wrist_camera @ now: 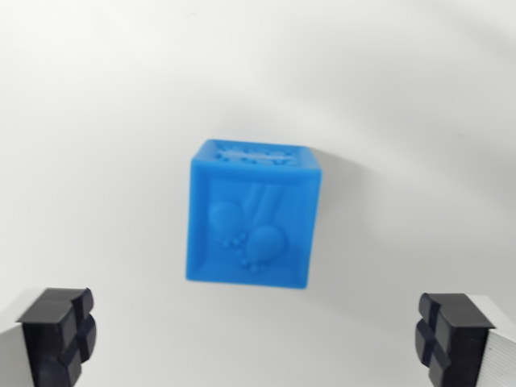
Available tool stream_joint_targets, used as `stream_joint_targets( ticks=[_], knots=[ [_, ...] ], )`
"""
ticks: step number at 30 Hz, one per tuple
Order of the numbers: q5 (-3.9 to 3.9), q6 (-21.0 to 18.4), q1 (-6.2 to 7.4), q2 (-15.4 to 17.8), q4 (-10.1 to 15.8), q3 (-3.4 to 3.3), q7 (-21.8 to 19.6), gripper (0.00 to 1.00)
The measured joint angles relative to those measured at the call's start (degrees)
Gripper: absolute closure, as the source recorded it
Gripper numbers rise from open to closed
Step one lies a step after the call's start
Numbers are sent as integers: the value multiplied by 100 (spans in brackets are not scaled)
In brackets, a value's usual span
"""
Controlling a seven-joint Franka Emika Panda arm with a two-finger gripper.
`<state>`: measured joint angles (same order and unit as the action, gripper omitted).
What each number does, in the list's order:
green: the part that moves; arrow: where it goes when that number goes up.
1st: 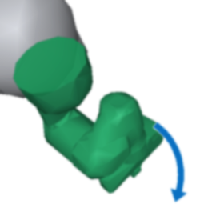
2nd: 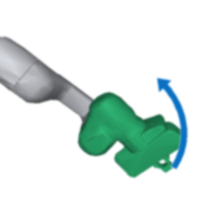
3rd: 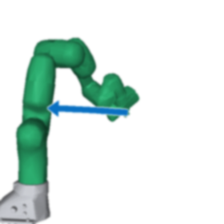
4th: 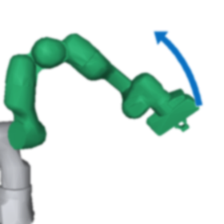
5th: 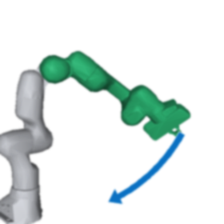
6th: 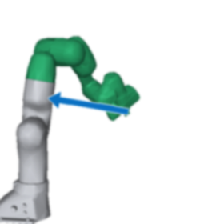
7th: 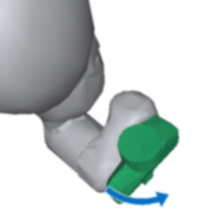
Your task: Stack cube
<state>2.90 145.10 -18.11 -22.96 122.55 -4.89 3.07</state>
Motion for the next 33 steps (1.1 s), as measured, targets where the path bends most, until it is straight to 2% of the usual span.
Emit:
stream_joint_targets(
  ticks=[15,23,33],
  knots=[
    [103,654,-38,-753,-91,60,73,0],
    [121,891,-78,-1072,-172,106,90,0],
    [122,1037,-119,-1285,-244,149,91,0]
  ],
)
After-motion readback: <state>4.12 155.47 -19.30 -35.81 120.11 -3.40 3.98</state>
